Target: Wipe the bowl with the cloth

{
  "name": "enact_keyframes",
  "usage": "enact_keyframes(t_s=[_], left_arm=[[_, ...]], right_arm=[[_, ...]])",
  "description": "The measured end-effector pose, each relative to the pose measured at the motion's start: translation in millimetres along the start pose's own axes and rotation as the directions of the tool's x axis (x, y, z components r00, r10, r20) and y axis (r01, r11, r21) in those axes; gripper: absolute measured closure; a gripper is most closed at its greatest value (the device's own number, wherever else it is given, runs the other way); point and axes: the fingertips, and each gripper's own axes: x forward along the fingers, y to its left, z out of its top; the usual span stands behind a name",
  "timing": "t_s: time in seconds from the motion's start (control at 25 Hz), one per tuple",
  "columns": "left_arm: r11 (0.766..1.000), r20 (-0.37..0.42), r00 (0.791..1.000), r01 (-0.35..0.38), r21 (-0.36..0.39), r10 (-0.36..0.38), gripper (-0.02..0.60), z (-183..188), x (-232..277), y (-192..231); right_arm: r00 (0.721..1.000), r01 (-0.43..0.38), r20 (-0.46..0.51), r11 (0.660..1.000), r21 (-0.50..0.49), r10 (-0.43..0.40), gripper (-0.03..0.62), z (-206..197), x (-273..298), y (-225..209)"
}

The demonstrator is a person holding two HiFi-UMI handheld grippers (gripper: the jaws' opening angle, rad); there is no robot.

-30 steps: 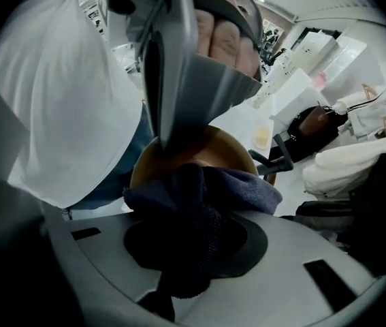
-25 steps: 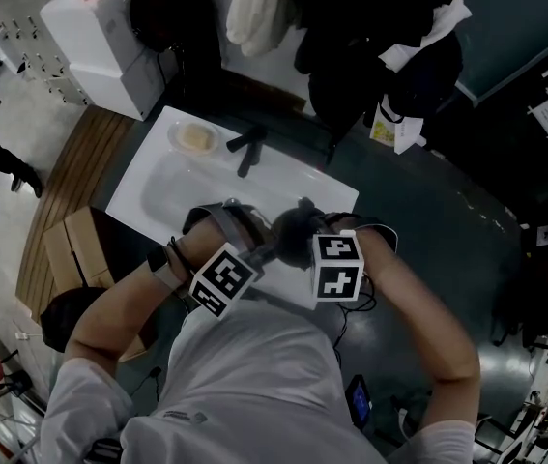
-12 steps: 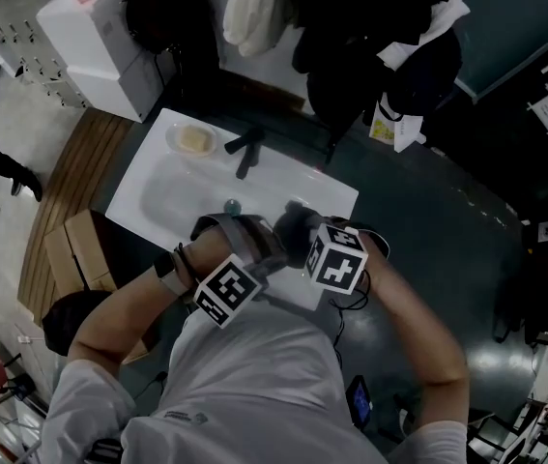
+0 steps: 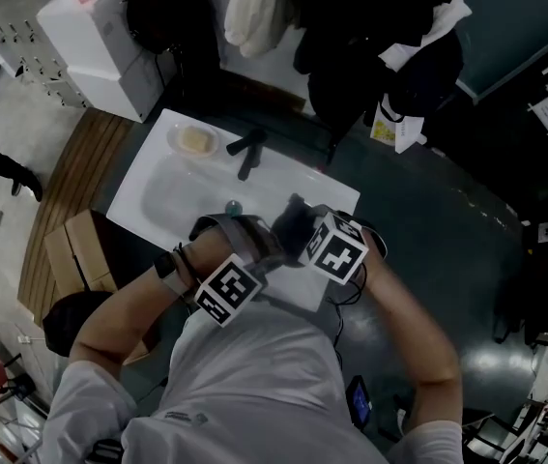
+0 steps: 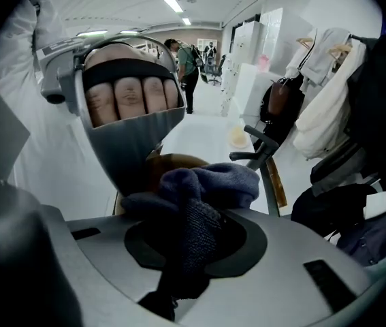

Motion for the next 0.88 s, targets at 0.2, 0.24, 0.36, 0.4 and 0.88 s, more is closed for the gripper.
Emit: enact_keyframes(t_s=[0.2, 0.24, 0.36, 0.4, 0.88], left_arm=[[0.999, -0.047, 0.999, 0.017, -0.038, -0.018, 0.554, -22.0, 4.2, -11.1], [0.999, -0.057, 0.998, 0.018, -0.046, -0.021, 0.554, -26.5, 5.0, -13.5], [0.996, -0.082, 0.997, 0.003, -0.087, -0.010, 0.557, -39.6, 5.7, -17.9], [0.993, -0.078, 0.997, -0.010, -0.117, 0.001, 0.558, -43.8, 5.1, -17.9], [0.810, 0.098, 0.948, -0.201, -0.551, 0.302, 0.558, -70.8, -42.5, 21.5]], right_arm=[[0.998, -0.065, -0.016, 0.998, 0.007, 0.065, 0.499, -8.5, -5.7, 2.8], [0.996, -0.086, -0.013, 0.996, 0.003, 0.086, 0.499, -9.2, -7.9, 5.6], [0.993, -0.113, 0.026, 0.993, 0.019, 0.112, 0.499, -10.6, -18.8, 5.3], [0.993, -0.105, 0.053, 0.994, 0.035, 0.103, 0.499, -10.5, -23.7, 1.0], [0.868, -0.027, 0.464, 0.916, 0.401, -0.177, 0.499, 6.6, -92.1, -61.4]])
